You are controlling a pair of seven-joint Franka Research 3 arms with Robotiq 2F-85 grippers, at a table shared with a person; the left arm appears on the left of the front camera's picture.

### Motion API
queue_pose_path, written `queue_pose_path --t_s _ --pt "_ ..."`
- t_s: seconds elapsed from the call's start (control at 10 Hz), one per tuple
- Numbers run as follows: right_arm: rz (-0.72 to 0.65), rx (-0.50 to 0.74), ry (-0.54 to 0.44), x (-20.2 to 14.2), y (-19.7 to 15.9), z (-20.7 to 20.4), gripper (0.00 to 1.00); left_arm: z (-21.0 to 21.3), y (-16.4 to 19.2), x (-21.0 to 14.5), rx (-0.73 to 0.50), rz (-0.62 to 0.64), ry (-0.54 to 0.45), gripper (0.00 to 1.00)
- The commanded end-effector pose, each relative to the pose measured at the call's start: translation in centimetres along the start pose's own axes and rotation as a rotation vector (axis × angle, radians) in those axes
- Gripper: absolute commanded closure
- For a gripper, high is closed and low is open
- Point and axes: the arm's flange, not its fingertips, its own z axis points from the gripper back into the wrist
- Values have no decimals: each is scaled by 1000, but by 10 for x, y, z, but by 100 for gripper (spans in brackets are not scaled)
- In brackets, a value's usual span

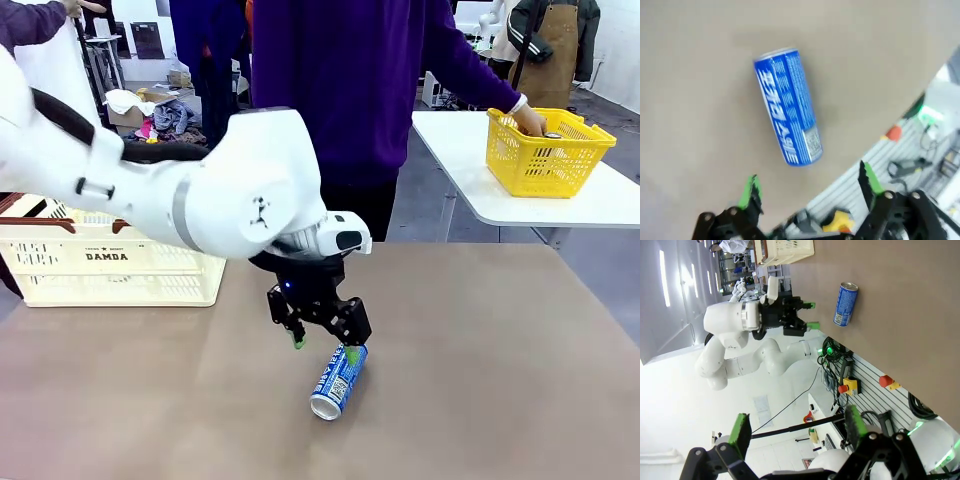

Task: Place the drinks into the Shopping basket.
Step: Pick up one drink and place it into the Shopping basket.

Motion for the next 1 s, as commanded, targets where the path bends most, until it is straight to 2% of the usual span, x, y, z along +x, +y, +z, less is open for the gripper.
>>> queue_pose_path --t_s 0.0,0.2,0.6,0.7,0.8,0.9 --pt "-13 0 6 -2 4 1 0 -29 1 14 14 68 -89 0" --pt "-13 0 6 -2 4 1 0 -53 10 29 55 138 -66 0" --pt "-13 0 6 -2 4 1 0 -90 18 51 60 156 33 0" --pt "-13 0 6 -2 4 1 0 -93 17 52 71 144 35 43" --pt "-13 0 6 -2 4 1 0 -92 17 52 70 143 39 100" --pt "-13 0 6 -2 4 1 0 -91 17 52 70 143 35 100"
